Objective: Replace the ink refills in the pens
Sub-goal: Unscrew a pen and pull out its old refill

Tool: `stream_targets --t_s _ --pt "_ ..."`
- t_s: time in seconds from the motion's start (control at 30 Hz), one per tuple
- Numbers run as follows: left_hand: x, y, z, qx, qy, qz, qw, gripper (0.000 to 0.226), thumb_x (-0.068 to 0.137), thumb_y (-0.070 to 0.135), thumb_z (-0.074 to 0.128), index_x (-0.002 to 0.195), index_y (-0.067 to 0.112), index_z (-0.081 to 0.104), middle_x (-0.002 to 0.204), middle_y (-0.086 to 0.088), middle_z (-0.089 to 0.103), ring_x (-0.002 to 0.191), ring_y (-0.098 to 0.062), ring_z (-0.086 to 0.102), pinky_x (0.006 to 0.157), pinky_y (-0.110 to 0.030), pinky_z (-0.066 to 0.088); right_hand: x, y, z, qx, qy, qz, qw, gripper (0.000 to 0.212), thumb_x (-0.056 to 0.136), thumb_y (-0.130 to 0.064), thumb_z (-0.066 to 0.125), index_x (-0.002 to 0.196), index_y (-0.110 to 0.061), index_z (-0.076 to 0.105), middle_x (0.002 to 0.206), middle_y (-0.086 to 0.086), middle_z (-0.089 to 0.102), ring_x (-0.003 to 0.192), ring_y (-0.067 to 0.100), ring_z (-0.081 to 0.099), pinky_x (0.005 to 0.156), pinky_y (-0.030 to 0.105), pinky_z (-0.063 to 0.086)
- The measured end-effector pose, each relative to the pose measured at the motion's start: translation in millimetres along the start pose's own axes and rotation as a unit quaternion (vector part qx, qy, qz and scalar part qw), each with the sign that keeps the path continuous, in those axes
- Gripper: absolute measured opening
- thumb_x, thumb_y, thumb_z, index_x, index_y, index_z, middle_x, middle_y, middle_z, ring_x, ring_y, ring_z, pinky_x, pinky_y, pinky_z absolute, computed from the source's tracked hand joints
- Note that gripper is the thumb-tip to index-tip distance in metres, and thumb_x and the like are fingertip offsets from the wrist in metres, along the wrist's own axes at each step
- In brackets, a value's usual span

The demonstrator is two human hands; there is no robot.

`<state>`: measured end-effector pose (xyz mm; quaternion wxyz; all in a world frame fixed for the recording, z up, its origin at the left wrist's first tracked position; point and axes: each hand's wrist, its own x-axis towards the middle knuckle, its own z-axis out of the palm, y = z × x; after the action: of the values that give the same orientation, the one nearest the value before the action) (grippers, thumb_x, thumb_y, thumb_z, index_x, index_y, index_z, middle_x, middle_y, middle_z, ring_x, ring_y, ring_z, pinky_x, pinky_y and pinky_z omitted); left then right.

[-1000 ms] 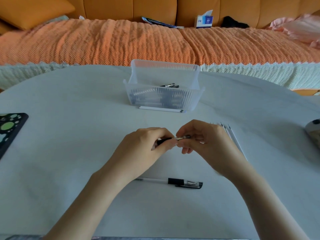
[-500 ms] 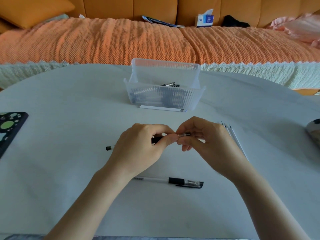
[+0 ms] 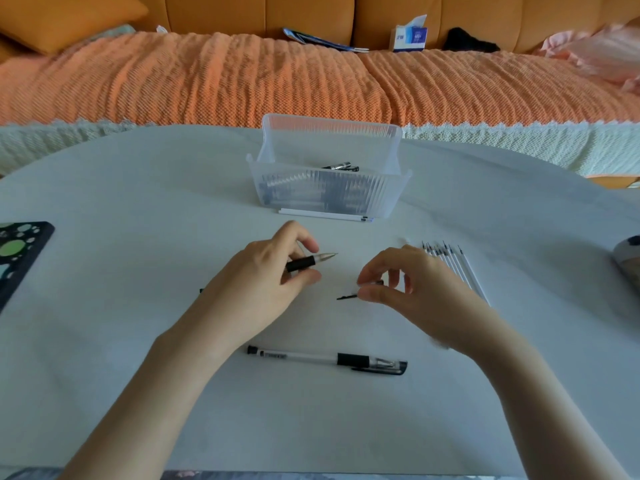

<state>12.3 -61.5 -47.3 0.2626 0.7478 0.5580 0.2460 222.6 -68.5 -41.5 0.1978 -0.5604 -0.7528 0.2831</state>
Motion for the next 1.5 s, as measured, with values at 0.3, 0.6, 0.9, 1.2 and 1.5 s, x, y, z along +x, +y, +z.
stream_targets --t_s 0.3,0.6,0.9,1.2,1.5 --pt "-2 5 4 -0.005 0.006 0.047 0.999 0.016 0.083 0.022 0.068 0.086 0.028 0.053 0.082 0.021 0.059 0.074 -0.006 0.057 0.072 -0.030 0.049 4 0 4 0.004 0.030 -0.027 0.999 0.022 0.075 -0.039 0.071 0.094 -0.029 0.068 0.086 -0.014 0.060 0.078 0.000 0.049 0.068 0.010 0.037" --pt "0 7 8 0.000 0.032 0.114 0.993 0.016 0.076 0.021 0.075 0.083 0.027 0.062 0.082 0.014 0.061 0.073 -0.008 0.059 0.066 -0.036 0.050 4 -12 14 0.058 0.071 -0.042 0.995 0.013 0.079 -0.023 0.071 0.074 -0.034 0.066 0.066 -0.019 0.057 0.070 -0.002 0.051 0.065 0.008 0.037" --pt "-1 4 6 0.011 0.025 0.100 0.995 0.018 0.078 0.043 0.066 0.094 0.038 0.062 0.085 0.023 0.056 0.070 -0.002 0.054 0.065 -0.021 0.043 6 -11 11 0.049 0.099 -0.047 0.993 0.005 0.076 -0.021 0.075 0.076 -0.024 0.071 0.064 -0.018 0.056 0.068 -0.001 0.050 0.064 0.012 0.037" --pt "-1 8 2 0.000 0.031 0.076 0.997 0.014 0.083 0.047 0.053 0.090 0.035 0.052 0.074 0.019 0.062 0.060 -0.005 0.056 0.060 -0.023 0.043 5 -10 8 0.076 0.104 -0.037 0.991 0.009 0.075 -0.019 0.075 0.073 -0.026 0.070 0.068 -0.024 0.059 0.067 -0.002 0.050 0.063 0.010 0.036" --pt "-1 4 2 0.025 0.043 0.083 0.995 0.020 0.076 0.035 0.072 0.083 0.034 0.053 0.082 0.020 0.059 0.069 -0.007 0.054 0.062 -0.028 0.046 5 -10 6 0.081 0.100 -0.031 0.991 0.009 0.076 -0.018 0.075 0.074 -0.025 0.069 0.071 -0.027 0.058 0.066 -0.004 0.050 0.063 0.008 0.036"
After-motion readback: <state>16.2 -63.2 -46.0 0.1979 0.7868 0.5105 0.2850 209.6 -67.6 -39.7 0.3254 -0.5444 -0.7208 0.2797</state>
